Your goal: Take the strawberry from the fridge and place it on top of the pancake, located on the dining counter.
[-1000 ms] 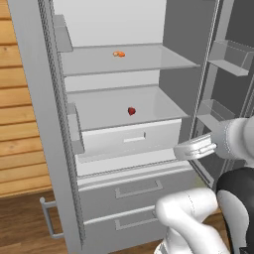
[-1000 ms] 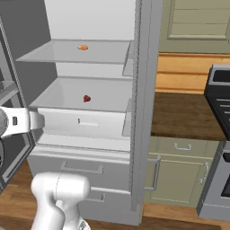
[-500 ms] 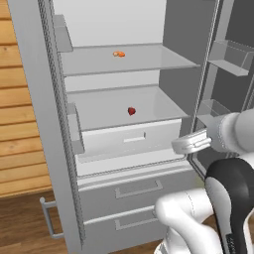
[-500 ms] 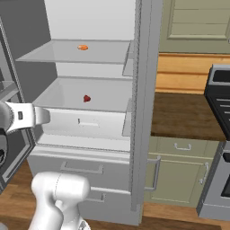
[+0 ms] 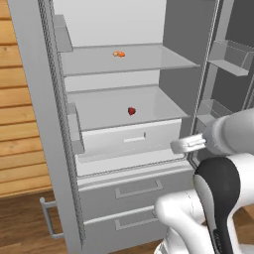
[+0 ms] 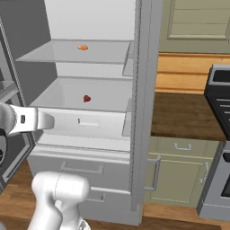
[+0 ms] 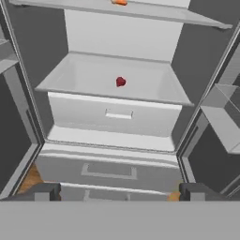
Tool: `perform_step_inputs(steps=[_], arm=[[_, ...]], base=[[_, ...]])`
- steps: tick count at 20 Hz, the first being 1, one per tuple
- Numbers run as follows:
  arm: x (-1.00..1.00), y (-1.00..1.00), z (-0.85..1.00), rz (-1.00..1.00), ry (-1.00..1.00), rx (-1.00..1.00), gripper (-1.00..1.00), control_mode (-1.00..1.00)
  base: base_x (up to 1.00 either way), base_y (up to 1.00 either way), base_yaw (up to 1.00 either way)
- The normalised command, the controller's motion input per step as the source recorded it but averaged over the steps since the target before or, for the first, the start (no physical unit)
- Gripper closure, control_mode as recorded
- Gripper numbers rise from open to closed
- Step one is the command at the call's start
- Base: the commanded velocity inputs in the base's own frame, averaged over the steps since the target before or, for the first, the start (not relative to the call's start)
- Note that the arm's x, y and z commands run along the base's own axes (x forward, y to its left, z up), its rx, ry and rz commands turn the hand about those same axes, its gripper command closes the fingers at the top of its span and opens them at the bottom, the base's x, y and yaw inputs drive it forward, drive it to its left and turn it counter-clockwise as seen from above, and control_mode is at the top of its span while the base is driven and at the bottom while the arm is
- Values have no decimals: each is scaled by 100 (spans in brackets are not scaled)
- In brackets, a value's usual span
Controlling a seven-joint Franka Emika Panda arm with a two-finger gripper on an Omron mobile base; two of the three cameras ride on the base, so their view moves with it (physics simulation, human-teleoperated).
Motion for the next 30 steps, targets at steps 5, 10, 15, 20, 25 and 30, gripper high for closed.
perform_step_inputs(steps=[5,10,15,20,25,30], arm=[[13,0,-8,-7,0,2,-100,100],[0,0,0,0,0,0,-100,100],[0,0,0,0,0,0,-100,100],[0,0,0,0,0,0,-100,100],[0,0,0,0,0,0,-100,100],[73,-4,-41,4,9,12,-100,-100]], base=[[2,0,0],[59,0,7],[85,0,13],[85,0,13],[75,0,11],[0,0,0]])
